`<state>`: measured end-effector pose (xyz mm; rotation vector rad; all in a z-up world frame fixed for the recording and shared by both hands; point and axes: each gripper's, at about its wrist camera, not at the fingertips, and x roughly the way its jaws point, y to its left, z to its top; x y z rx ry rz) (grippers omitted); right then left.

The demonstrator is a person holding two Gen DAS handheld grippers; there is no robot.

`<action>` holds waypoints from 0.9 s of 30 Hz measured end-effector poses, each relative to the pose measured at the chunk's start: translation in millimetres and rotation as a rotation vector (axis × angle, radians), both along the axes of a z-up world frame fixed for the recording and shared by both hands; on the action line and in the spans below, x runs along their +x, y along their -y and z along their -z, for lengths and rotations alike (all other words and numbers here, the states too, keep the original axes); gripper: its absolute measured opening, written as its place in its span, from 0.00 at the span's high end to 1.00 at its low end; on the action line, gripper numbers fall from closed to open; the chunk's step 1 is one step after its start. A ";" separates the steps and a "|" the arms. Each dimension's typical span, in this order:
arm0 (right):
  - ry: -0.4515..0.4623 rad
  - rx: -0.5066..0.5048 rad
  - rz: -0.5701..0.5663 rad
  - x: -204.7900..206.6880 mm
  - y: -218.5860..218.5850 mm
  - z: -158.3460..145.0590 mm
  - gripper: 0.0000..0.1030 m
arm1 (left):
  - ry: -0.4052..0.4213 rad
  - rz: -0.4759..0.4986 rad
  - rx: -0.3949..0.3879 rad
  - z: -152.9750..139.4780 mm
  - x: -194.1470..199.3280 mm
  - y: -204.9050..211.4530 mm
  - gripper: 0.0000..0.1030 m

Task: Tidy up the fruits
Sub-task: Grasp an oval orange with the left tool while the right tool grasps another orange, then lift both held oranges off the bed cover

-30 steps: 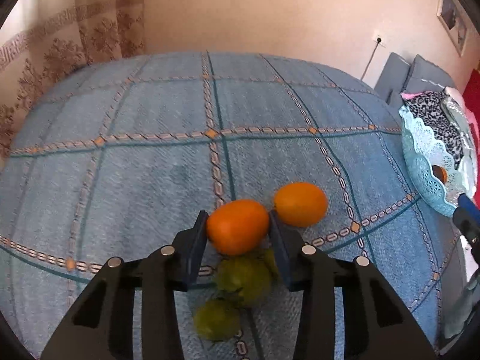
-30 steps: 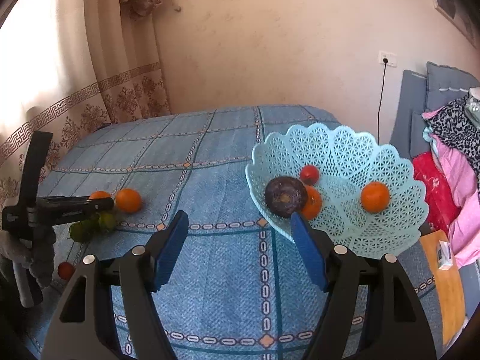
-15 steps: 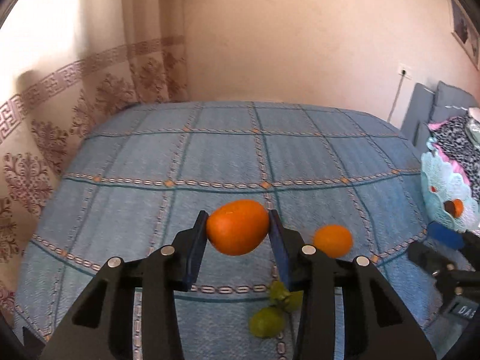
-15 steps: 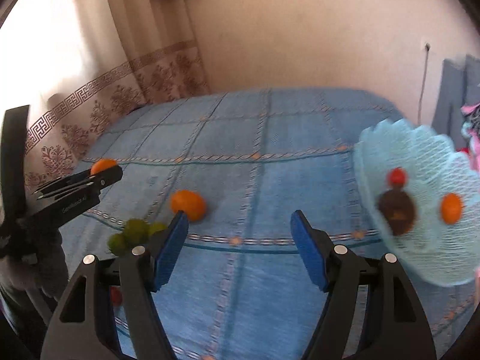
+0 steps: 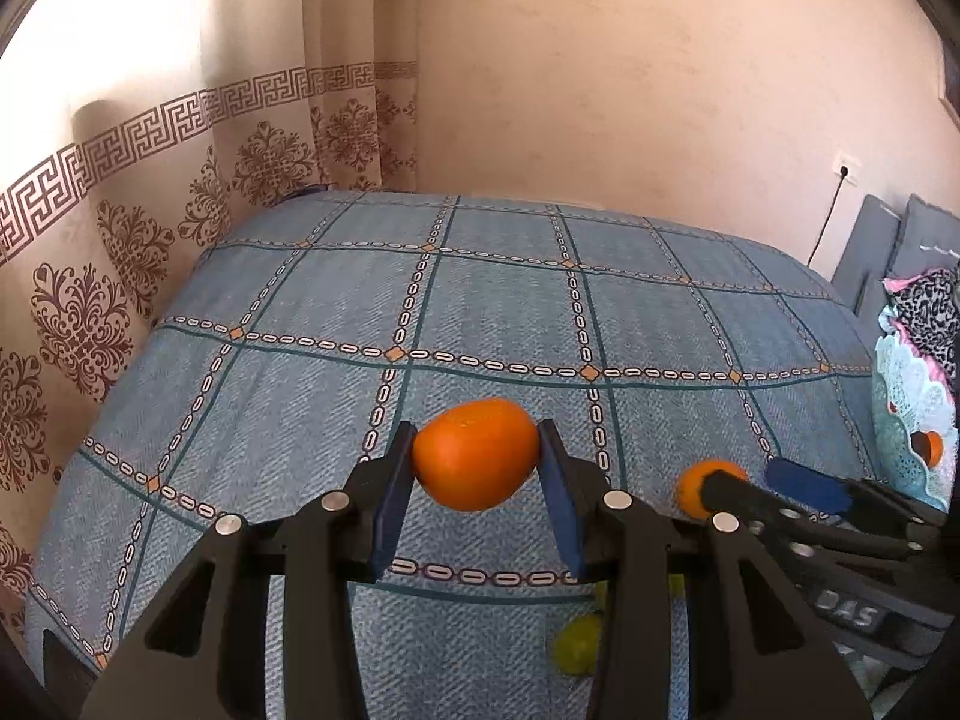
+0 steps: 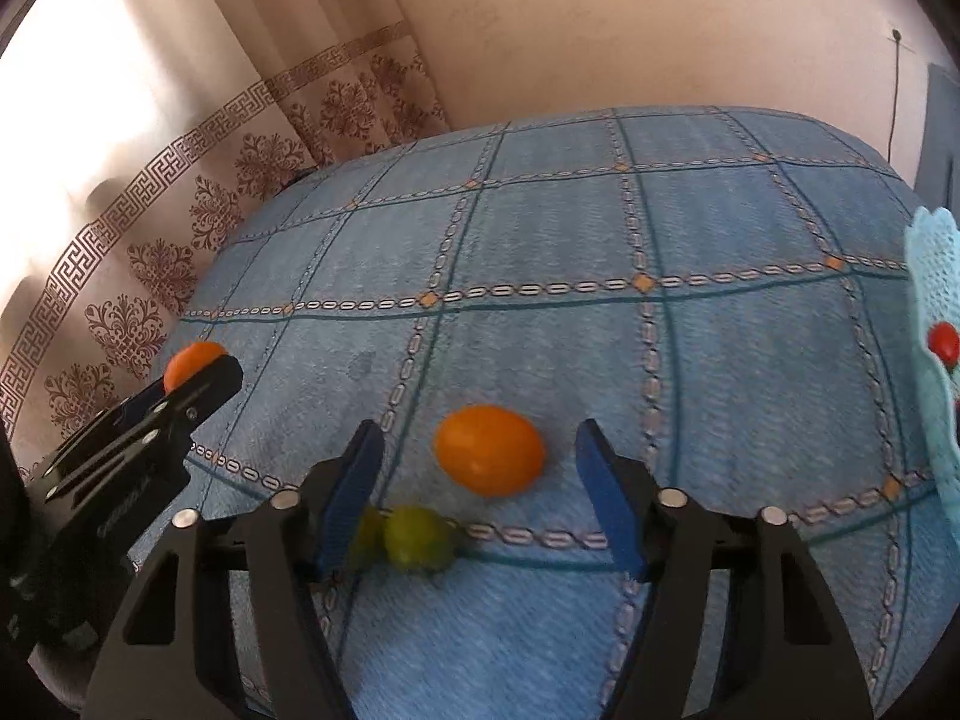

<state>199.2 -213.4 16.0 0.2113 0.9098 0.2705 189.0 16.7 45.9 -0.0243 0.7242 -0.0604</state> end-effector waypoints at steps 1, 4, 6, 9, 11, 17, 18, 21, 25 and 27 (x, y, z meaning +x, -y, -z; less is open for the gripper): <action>-0.003 -0.007 0.005 2.6 -2.3 2.1 0.38 | -0.001 -0.001 -0.001 0.2 -0.2 0.3 0.60; -0.011 -0.029 0.018 7.2 -3.5 8.2 0.38 | -0.005 -0.005 -0.007 1.2 -0.4 0.0 0.60; -0.024 -0.034 0.022 10.2 -4.6 13.0 0.41 | -0.008 -0.008 -0.009 1.9 0.1 -1.0 0.60; -0.042 -0.059 0.026 13.4 -7.4 21.4 0.48 | -0.010 -0.013 -0.014 2.1 1.0 -3.0 0.60; -0.028 -0.085 0.025 12.8 -9.5 22.0 0.54 | -0.010 -0.014 -0.015 2.1 0.9 -3.2 0.60; -0.014 -0.106 0.012 10.0 -11.6 21.6 0.58 | -0.015 -0.005 -0.016 3.4 0.9 -1.6 0.60; -0.014 -0.103 0.014 9.1 -10.6 21.1 0.58 | -0.015 -0.004 -0.017 3.8 0.7 -1.3 0.60; -0.002 -0.094 0.021 5.0 -6.2 16.9 0.58 | -0.014 0.001 -0.019 3.9 0.8 -0.7 0.60; 0.026 -0.091 0.029 -2.8 1.0 7.5 0.58 | -0.012 0.003 -0.022 3.1 0.5 -0.7 0.60; 0.037 -0.090 0.033 -5.5 3.9 3.1 0.58 | -0.008 0.004 -0.024 2.2 -0.7 -0.4 0.60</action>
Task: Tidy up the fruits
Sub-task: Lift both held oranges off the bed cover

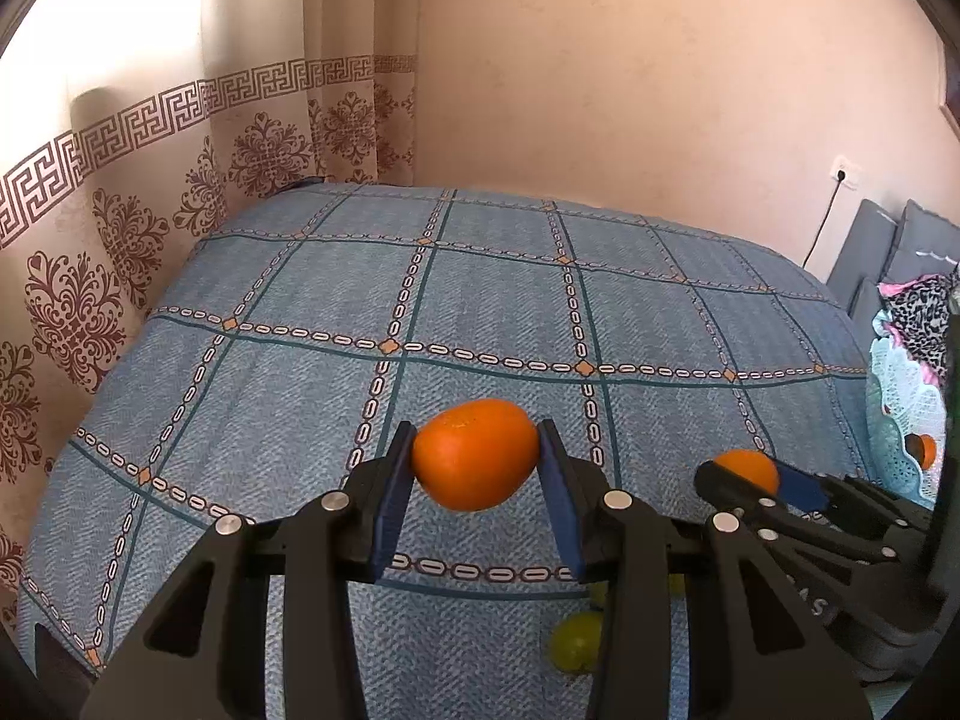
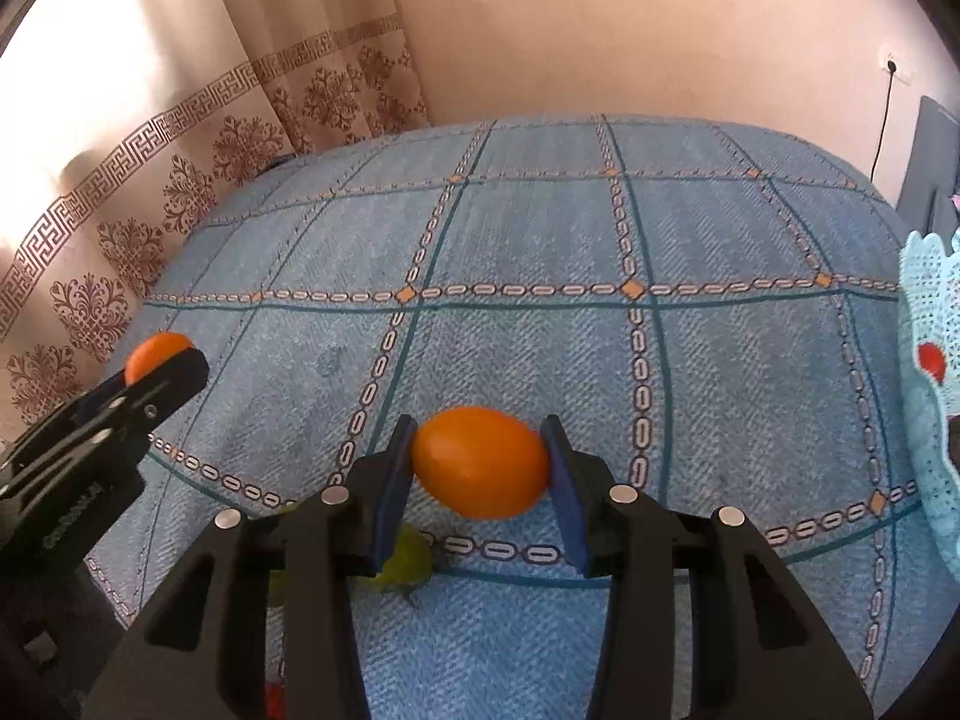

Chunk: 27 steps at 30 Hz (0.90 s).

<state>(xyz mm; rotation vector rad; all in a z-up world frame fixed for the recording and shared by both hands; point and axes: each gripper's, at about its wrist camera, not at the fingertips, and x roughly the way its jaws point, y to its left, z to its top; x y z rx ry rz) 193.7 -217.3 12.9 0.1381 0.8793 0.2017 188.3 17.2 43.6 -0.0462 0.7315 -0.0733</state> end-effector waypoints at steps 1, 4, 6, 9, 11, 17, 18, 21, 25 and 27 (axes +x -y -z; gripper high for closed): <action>0.004 0.001 0.003 -1.6 1.7 -1.8 0.58 | 0.003 0.001 -0.001 -0.6 -0.5 0.2 0.60; 0.016 0.005 0.012 -5.7 7.1 -6.7 0.58 | 0.010 0.008 -0.004 -2.2 -2.7 2.5 0.60; 0.026 0.007 0.019 -9.2 11.7 -10.2 0.58 | 0.015 0.016 -0.005 -2.9 -4.2 5.3 0.60; 0.041 0.009 0.029 -15.0 18.7 -15.7 0.58 | 0.022 0.033 -0.010 -3.9 -7.0 9.9 0.60; 0.050 0.012 0.037 -18.3 22.2 -19.0 0.58 | 0.029 0.044 -0.014 -5.1 -9.0 12.8 0.60; 0.078 0.009 0.061 -30.0 34.8 -27.9 0.58 | 0.054 0.077 -0.019 -9.0 -15.4 22.4 0.60; 0.081 0.009 0.065 -32.1 36.5 -28.7 0.58 | 0.058 0.083 -0.016 -9.3 -16.6 24.7 0.60; 0.091 0.008 0.075 -38.8 44.1 -31.9 0.58 | 0.061 0.096 -0.010 -9.4 -19.7 31.1 0.60; 0.119 -0.001 0.099 -51.1 57.0 -38.6 0.58 | 0.063 0.107 -0.002 -8.4 -22.5 37.4 0.60; 0.127 0.002 0.110 -55.6 63.9 -41.6 0.58 | 0.064 0.111 0.003 -7.9 -22.4 39.3 0.60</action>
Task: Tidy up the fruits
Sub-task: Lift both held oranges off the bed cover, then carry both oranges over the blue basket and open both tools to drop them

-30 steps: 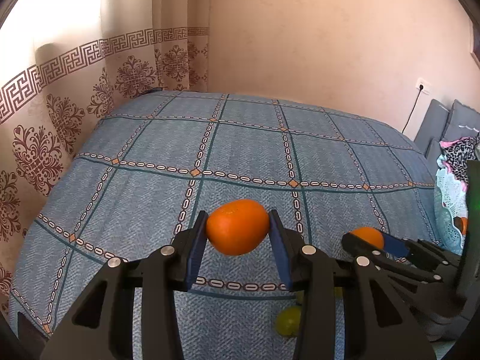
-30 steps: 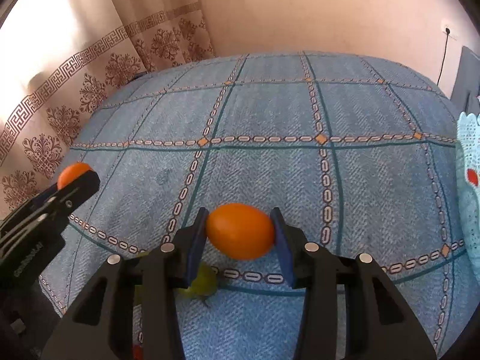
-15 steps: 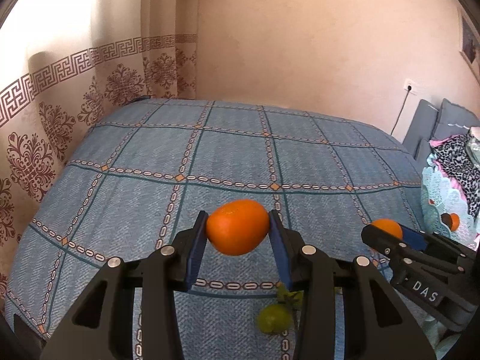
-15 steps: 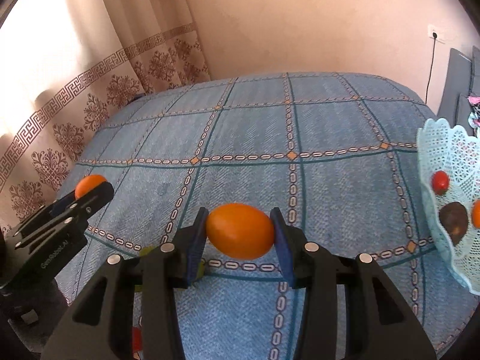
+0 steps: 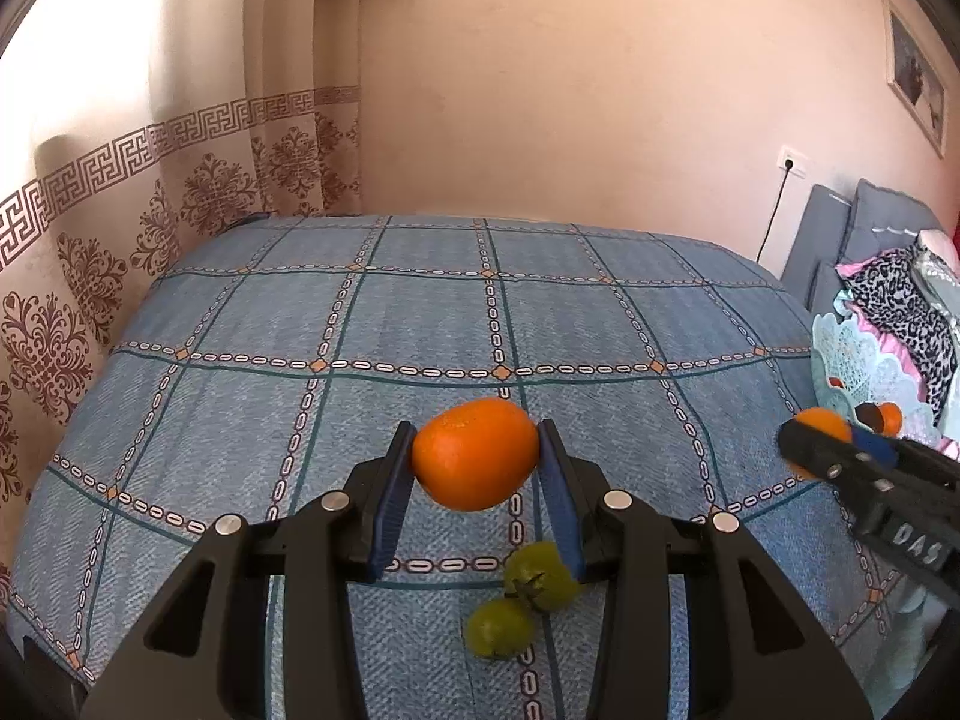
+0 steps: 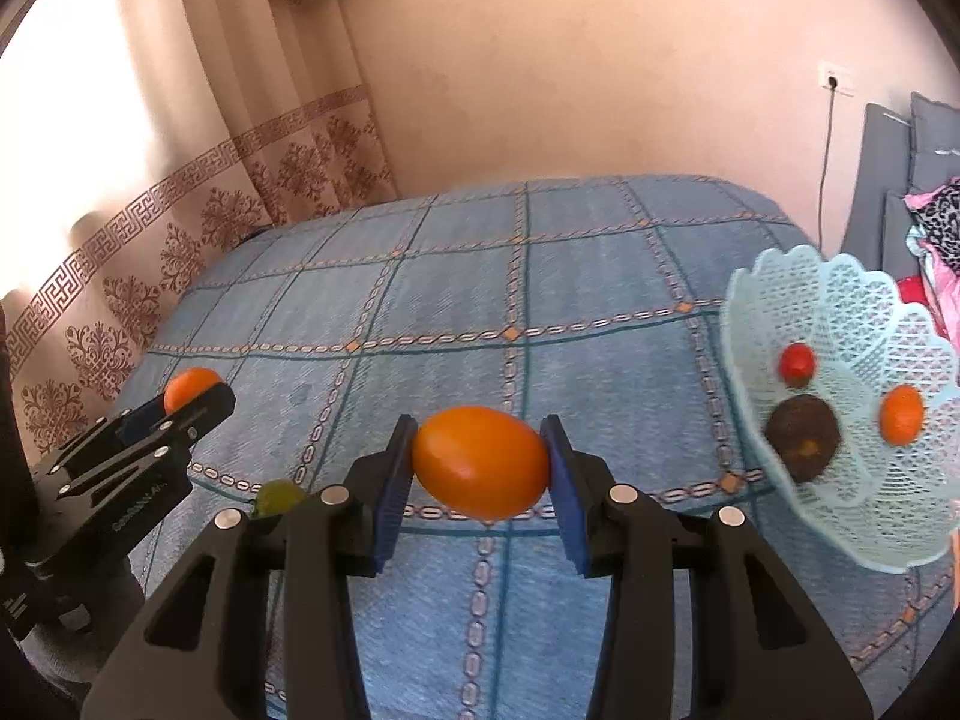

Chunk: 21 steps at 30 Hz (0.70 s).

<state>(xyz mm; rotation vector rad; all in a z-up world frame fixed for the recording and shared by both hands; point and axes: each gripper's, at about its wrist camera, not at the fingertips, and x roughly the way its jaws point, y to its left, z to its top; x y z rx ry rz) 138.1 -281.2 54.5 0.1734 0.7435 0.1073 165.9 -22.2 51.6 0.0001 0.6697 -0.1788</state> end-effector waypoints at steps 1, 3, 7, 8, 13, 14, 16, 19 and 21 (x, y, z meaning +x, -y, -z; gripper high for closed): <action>0.004 0.001 0.008 -2.9 4.8 -1.5 0.58 | 0.000 0.001 0.003 0.1 -1.2 2.2 0.60; 0.009 -0.001 0.021 -7.6 12.2 -3.8 0.58 | -0.001 0.004 0.009 0.9 -2.3 5.8 0.60; 0.019 -0.004 0.058 -19.8 33.6 -8.2 0.58 | -0.011 0.019 0.007 0.8 -4.3 12.3 0.60; 0.021 -0.004 0.071 -23.1 39.8 -8.8 0.58 | -0.013 0.023 0.005 0.4 -5.3 14.3 0.60; 0.027 0.007 0.124 -35.3 67.5 -10.1 0.58 | -0.009 0.039 0.027 -2.9 -12.5 28.6 0.60; 0.029 0.012 0.135 -37.2 73.1 -10.1 0.58 | -0.008 0.043 0.028 -3.7 -13.8 31.2 0.60; 0.033 0.021 0.161 -42.5 86.1 -10.2 0.58 | -0.009 0.054 0.029 -5.6 -16.5 37.6 0.60; 0.038 0.031 0.195 -49.3 103.7 -10.0 0.58 | -0.006 0.071 0.037 -8.3 -19.1 47.3 0.60; 0.040 0.036 0.218 -52.5 115.4 -9.0 0.58 | -0.003 0.085 0.043 -9.8 -21.0 54.4 0.60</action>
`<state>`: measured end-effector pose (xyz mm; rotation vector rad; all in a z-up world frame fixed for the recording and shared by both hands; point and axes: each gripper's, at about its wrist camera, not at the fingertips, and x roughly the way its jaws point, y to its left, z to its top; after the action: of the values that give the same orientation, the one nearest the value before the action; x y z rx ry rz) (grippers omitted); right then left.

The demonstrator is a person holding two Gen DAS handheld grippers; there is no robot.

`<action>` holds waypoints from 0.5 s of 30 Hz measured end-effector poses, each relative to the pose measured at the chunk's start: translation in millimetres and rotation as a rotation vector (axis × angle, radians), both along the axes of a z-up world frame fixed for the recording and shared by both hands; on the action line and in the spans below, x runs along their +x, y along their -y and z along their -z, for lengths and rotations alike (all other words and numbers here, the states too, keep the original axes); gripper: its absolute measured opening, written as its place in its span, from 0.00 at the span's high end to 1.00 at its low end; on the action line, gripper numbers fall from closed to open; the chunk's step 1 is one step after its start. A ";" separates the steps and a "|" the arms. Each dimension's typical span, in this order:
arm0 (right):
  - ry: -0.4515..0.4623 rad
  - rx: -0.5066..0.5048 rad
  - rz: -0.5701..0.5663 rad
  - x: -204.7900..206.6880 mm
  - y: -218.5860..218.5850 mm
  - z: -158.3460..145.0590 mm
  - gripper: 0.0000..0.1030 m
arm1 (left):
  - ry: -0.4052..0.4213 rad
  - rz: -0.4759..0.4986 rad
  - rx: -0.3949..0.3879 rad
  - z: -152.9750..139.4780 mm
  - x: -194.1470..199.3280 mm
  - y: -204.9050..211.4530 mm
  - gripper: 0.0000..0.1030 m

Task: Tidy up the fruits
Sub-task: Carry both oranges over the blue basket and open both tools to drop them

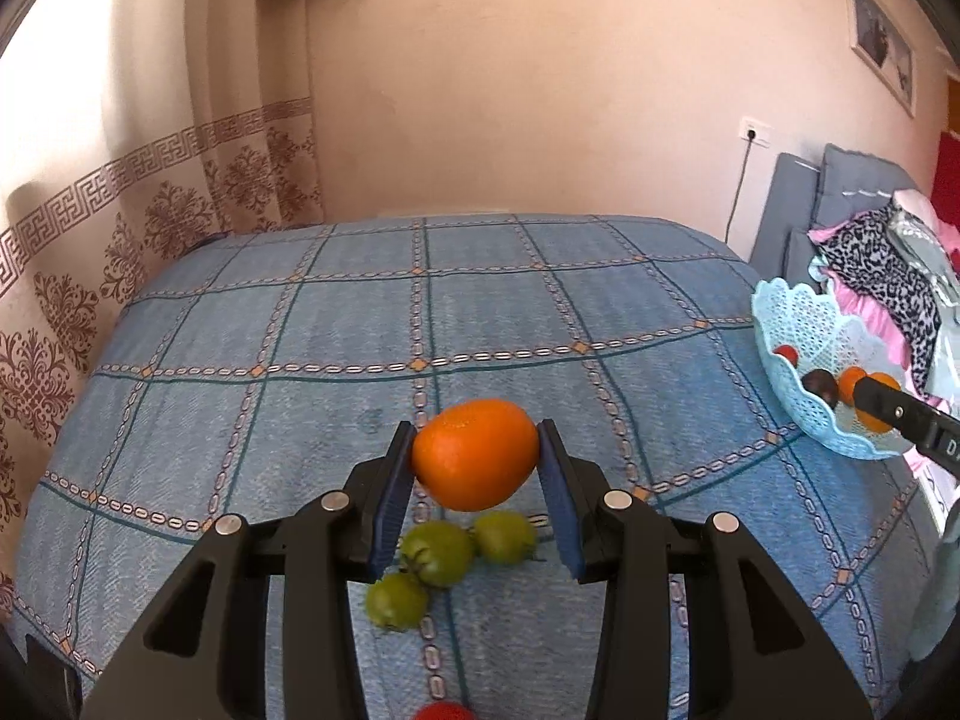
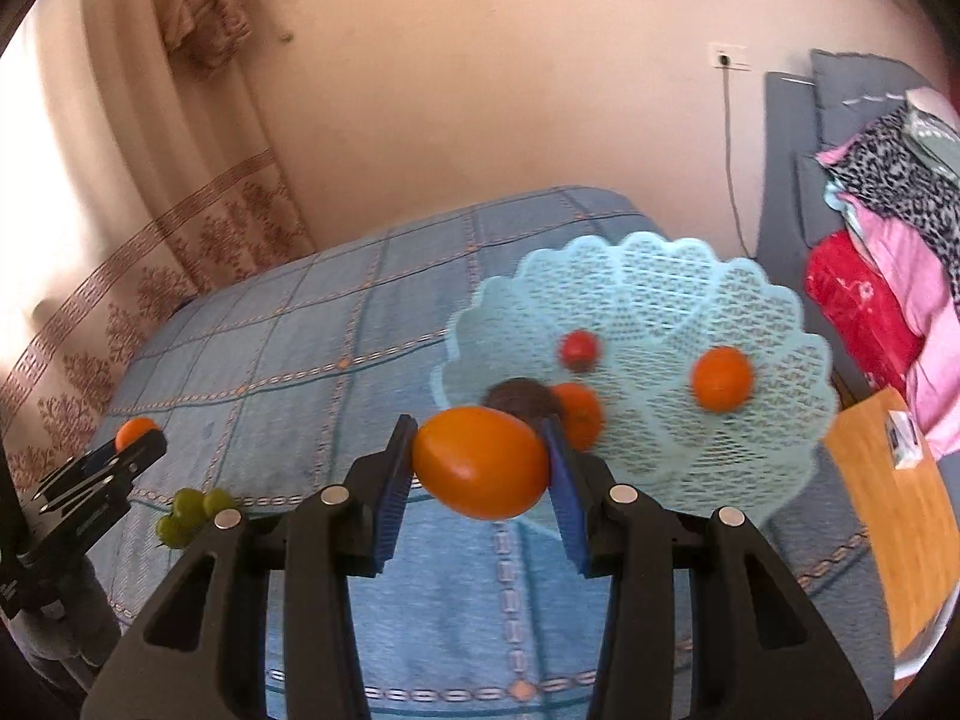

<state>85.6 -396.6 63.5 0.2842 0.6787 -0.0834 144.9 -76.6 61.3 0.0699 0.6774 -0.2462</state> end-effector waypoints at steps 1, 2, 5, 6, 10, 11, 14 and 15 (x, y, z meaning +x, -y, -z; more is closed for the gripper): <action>0.000 0.004 0.010 -0.8 5.1 0.8 0.58 | -0.001 0.006 0.001 -0.4 0.0 2.7 0.60; 0.001 0.008 0.019 -2.3 9.5 1.3 0.58 | -0.003 0.011 0.001 -1.0 -0.7 5.8 0.60; 0.003 0.018 0.051 -6.5 25.4 3.2 0.58 | -0.008 0.034 -0.001 -3.6 -2.7 17.0 0.60; 0.004 0.022 0.062 -7.6 30.8 4.0 0.58 | -0.006 0.040 0.002 -4.5 -3.4 20.8 0.60; 0.004 0.039 0.097 -10.0 49.5 7.4 0.58 | 0.003 0.063 0.012 -8.9 -7.5 35.6 0.60; 0.003 0.045 0.106 -10.6 54.1 8.6 0.58 | 0.004 0.070 0.013 -9.6 -8.1 39.0 0.60; 0.000 0.064 0.128 -11.0 64.1 11.9 0.58 | 0.003 0.092 0.020 -11.7 -9.8 52.3 0.60; 0.001 0.072 0.134 -11.2 67.2 12.5 0.58 | 0.003 0.096 0.023 -12.1 -10.5 55.2 0.60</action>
<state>74.4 -463.7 51.0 0.3985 0.6623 -0.1866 134.4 -131.8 73.4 0.1249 0.6744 -0.3309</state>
